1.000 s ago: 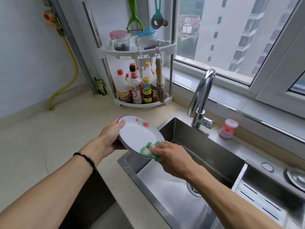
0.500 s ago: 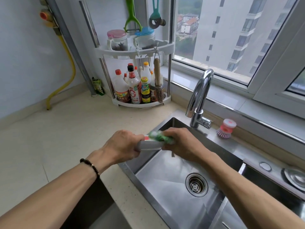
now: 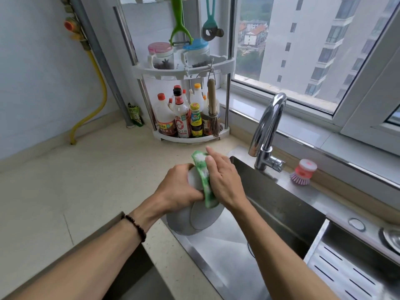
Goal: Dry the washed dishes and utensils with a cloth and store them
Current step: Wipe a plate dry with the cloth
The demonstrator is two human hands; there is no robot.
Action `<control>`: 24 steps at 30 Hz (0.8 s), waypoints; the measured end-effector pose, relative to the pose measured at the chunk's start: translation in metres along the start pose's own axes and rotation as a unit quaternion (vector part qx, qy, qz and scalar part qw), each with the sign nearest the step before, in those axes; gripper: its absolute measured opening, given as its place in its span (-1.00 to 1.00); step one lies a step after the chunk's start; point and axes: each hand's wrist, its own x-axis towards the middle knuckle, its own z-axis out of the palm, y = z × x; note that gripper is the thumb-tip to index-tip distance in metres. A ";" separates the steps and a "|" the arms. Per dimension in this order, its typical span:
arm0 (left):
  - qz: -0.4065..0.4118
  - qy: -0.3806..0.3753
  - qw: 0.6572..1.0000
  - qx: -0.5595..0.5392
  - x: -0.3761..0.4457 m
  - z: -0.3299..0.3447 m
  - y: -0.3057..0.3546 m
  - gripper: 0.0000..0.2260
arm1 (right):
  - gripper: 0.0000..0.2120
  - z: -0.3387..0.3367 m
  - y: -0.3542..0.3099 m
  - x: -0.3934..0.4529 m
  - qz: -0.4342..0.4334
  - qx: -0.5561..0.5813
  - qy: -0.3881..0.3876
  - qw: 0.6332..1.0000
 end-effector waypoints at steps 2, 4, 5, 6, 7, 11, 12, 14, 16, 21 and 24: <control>0.003 0.015 1.000 -0.001 0.001 0.000 -0.003 -0.80 | -0.44 0.014 -0.005 -0.009 -0.028 -0.058 -0.020 0.998; 0.009 0.019 1.000 0.012 0.000 -0.002 -0.006 -0.83 | -0.43 0.024 -0.001 -0.014 -0.062 -0.070 -0.033 0.995; 0.007 0.016 1.000 0.017 -0.002 -0.003 -0.007 -0.79 | -0.43 0.024 0.003 -0.012 -0.052 -0.037 -0.024 0.998; 0.004 0.016 1.000 0.021 -0.004 -0.005 -0.007 -0.71 | -0.46 0.020 0.007 -0.007 -0.011 0.017 -0.002 1.000; -0.002 0.019 1.000 0.021 -0.005 -0.006 -0.007 -0.64 | -0.51 0.016 0.010 0.002 0.045 0.075 0.018 0.996; -0.014 0.046 0.999 0.000 -0.002 -0.011 -0.008 -0.70 | -0.53 0.038 -0.001 -0.006 0.003 -0.005 0.022 1.000; -0.014 0.046 0.999 0.008 -0.003 -0.013 -0.007 -0.75 | -0.52 0.045 -0.004 -0.013 -0.039 -0.020 0.014 0.999; -0.005 0.047 0.999 0.021 -0.008 -0.016 -0.006 -0.74 | -0.53 0.045 0.001 -0.010 -0.056 0.042 0.005 0.998; -0.004 0.047 0.999 0.028 -0.014 -0.017 -0.006 -0.65 | -0.60 0.035 0.008 0.009 0.039 0.154 0.005 0.987; -0.017 0.073 0.997 -0.019 -0.013 -0.022 -0.012 -0.66 | -0.48 0.054 -0.001 -0.014 -0.084 0.018 -0.002 0.996; -0.007 0.065 0.998 -0.011 -0.017 -0.026 -0.009 -0.65 | -0.42 0.054 0.008 -0.008 -0.023 0.135 0.016 0.990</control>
